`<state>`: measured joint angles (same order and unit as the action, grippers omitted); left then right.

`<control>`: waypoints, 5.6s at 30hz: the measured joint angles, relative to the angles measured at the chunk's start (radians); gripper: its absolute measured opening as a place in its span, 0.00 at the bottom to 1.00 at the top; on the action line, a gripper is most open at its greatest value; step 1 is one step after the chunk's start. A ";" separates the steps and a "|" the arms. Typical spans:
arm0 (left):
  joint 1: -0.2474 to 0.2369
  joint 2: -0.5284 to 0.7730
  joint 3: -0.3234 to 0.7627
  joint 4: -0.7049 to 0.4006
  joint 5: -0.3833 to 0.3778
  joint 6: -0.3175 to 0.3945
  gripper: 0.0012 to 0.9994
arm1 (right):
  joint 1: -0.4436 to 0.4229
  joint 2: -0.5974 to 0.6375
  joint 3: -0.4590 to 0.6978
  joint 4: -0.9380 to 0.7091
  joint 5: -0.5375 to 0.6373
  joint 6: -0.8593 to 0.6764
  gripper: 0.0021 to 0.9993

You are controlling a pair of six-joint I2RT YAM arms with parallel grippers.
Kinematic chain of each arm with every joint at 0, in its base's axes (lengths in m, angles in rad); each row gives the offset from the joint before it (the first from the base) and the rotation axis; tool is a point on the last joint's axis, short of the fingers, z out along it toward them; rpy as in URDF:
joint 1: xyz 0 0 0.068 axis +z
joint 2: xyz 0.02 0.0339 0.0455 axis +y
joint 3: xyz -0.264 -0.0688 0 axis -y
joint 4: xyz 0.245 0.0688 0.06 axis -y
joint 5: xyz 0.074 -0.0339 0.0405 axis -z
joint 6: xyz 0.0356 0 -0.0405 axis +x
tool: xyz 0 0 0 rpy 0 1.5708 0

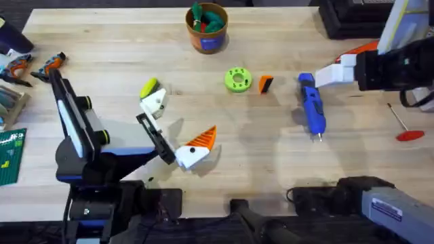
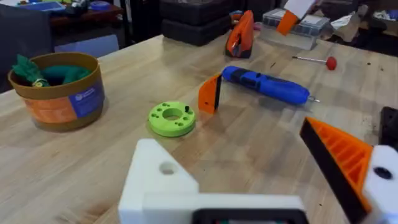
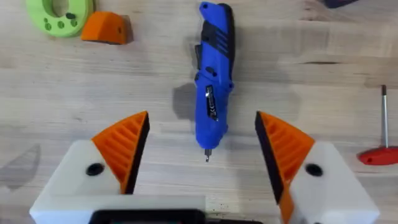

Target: Pick up the gripper from the table and insert it into the empty holder that is missing its gripper. Then pick up a screw, insert it into the mounting hole, and use the screwdriver to tighten it. Finally, clean up the table by picking up the vegetable and placing it into the bucket.

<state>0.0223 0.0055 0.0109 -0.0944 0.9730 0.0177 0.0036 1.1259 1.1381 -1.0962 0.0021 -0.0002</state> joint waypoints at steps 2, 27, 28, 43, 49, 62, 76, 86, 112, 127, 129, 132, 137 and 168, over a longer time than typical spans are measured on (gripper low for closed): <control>0.000 0.000 0.000 0.000 0.000 0.000 0.99 | 0.000 0.000 0.000 0.000 0.000 0.000 0.98; 0.000 0.000 0.000 0.000 0.000 0.000 0.99 | 0.152 0.109 0.136 -0.108 -0.016 0.097 0.99; 0.000 0.000 0.000 0.000 0.000 0.000 0.99 | 0.178 0.130 0.158 -0.116 -0.011 0.111 0.99; 0.000 0.000 0.000 0.000 0.000 0.000 0.99 | 0.417 0.424 0.478 -0.233 0.009 0.274 0.99; 0.000 0.000 0.000 0.000 0.000 0.000 0.99 | 0.417 0.476 0.489 -0.173 0.012 0.292 0.99; 0.000 0.000 0.000 0.000 0.000 0.000 0.99 | 0.406 0.530 0.397 -0.053 0.017 0.322 0.99; 0.000 0.000 0.000 0.000 0.000 0.000 0.99 | 0.396 0.630 0.338 0.043 0.110 0.365 0.98; 0.000 0.000 0.000 0.000 0.000 0.000 0.99 | 0.412 0.664 0.338 0.054 0.110 0.365 0.98; 0.000 0.000 0.000 0.000 0.000 0.000 0.99 | 0.417 0.708 0.338 0.063 0.114 0.355 0.02; 0.000 0.000 0.000 0.000 0.000 0.000 0.99 | 0.417 0.670 0.351 -0.024 0.113 0.335 0.01; 0.000 0.000 0.000 0.000 0.000 0.000 0.99 | 0.417 0.640 0.376 -0.041 0.113 0.328 0.01; 0.000 0.000 0.000 0.000 0.000 0.000 0.99 | 0.413 0.566 0.418 -0.045 0.110 0.323 0.01; 0.000 0.000 0.000 0.000 0.000 0.000 0.99 | 0.390 0.442 0.441 -0.016 0.015 0.305 0.01; 0.000 0.000 0.000 0.000 0.000 0.000 0.99 | 0.302 0.401 -0.351 1.747 -1.185 0.855 0.01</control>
<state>0.0223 0.0055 0.0109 -0.0948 0.9734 0.0177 0.3054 1.5272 0.7867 0.6506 -1.1833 0.8550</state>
